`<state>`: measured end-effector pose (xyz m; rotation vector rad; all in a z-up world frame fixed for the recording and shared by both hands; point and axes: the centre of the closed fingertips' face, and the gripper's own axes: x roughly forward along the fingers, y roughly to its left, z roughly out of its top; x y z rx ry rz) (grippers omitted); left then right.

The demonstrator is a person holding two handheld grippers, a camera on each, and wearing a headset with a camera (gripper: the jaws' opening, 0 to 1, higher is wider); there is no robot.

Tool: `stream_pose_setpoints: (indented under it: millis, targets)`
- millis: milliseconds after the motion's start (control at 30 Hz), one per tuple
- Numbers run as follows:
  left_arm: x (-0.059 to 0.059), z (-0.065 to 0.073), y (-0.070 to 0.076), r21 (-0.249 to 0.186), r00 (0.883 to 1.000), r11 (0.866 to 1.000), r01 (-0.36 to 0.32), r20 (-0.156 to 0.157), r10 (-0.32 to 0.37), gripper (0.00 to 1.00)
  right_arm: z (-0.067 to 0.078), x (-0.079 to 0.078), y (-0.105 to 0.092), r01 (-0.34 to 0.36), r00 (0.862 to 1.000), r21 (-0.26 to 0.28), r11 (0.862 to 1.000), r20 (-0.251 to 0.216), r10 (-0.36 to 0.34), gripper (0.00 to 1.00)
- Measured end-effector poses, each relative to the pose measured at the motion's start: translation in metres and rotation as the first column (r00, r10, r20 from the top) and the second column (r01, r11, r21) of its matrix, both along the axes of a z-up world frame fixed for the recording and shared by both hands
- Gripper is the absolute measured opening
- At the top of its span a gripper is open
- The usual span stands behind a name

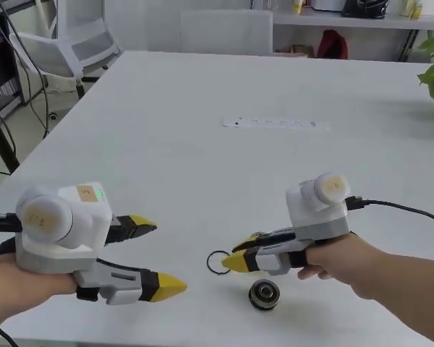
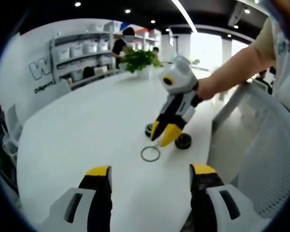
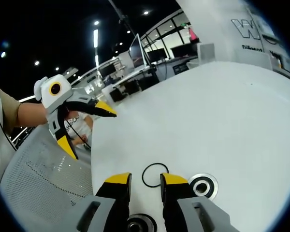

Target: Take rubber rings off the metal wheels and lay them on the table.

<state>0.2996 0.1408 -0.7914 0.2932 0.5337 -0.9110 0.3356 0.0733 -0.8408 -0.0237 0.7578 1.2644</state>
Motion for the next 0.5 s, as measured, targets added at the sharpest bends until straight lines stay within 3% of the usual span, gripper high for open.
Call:
stream_pose_setpoints:
  millis: [500]
  targets:
    - [0.005, 0.002, -0.017, -0.001, 0.999, 0.999, 0.049, -0.005, -0.049, 0.65, 0.023, -0.007, -0.014, -0.012, 0.999, 0.047, 0.999, 0.035, 0.01, 0.33]
